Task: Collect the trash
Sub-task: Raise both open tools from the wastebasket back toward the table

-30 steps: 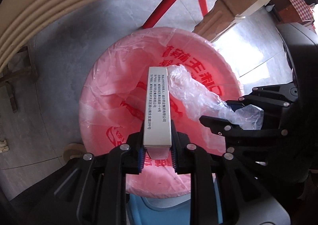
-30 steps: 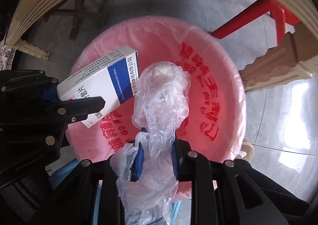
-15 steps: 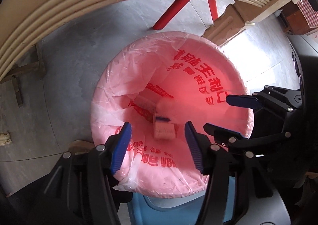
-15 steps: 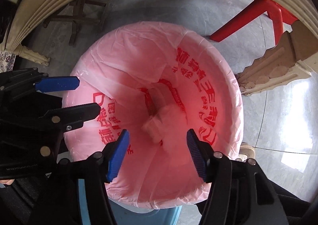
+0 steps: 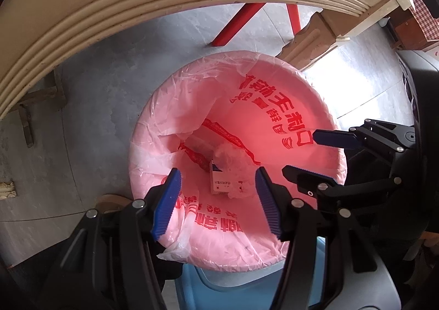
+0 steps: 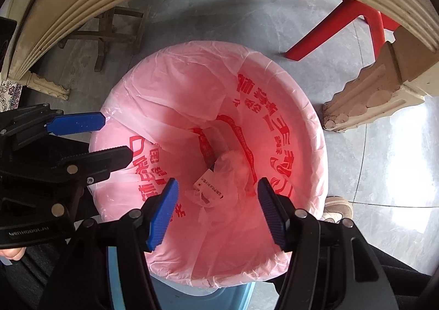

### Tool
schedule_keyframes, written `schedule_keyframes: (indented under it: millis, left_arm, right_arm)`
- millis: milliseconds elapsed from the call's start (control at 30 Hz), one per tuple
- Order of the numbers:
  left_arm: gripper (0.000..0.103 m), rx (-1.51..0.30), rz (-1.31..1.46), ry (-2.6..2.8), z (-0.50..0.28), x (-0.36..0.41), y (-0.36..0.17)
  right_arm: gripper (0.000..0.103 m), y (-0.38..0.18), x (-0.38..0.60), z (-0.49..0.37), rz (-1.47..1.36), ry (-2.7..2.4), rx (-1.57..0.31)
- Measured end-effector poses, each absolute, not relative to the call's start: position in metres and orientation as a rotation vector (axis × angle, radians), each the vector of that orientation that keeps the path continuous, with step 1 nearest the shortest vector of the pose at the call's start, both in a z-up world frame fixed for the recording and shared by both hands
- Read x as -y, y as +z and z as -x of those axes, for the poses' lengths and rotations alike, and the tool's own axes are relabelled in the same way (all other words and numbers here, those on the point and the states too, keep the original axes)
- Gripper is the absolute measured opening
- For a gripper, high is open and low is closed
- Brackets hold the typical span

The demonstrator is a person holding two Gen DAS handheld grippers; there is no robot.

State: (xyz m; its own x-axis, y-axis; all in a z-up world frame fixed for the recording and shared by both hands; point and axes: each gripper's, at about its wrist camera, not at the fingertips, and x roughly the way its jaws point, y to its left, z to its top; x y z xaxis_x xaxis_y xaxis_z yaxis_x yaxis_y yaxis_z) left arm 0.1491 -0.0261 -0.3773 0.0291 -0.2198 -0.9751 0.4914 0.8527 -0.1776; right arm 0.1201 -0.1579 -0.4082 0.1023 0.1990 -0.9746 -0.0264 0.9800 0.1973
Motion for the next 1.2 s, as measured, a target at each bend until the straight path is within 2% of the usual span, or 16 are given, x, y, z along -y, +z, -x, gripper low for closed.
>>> schedule_keyframes:
  millis: [333,567,900,1200]
  left_arm:
    - [0.057,-1.361,-0.246,-0.532,-0.141,0.018,-0.348]
    - [0.061,-1.25,-0.298,-0.497,-0.127,0.013,-0.309]
    - [0.062,-1.077,-0.276,-0.439,-0.106,-0.009,-0.221]
    - [0.067,-0.864,-0.222,-0.341,-0.119,-0.04,-0.099]
  right_arm:
    - [0.059,-0.384,0.159,-0.114,-0.117,0.152,-1.408]
    - [0.059,-0.341,0.151,-0.107,-0.044,0.156,-1.3]
    - [0.059,-0.262,0.147,-0.095,-0.035,0.172,-1.111]
    - [0.059,-0.142,0.166,-0.089,-0.091,0.176,-0.881]
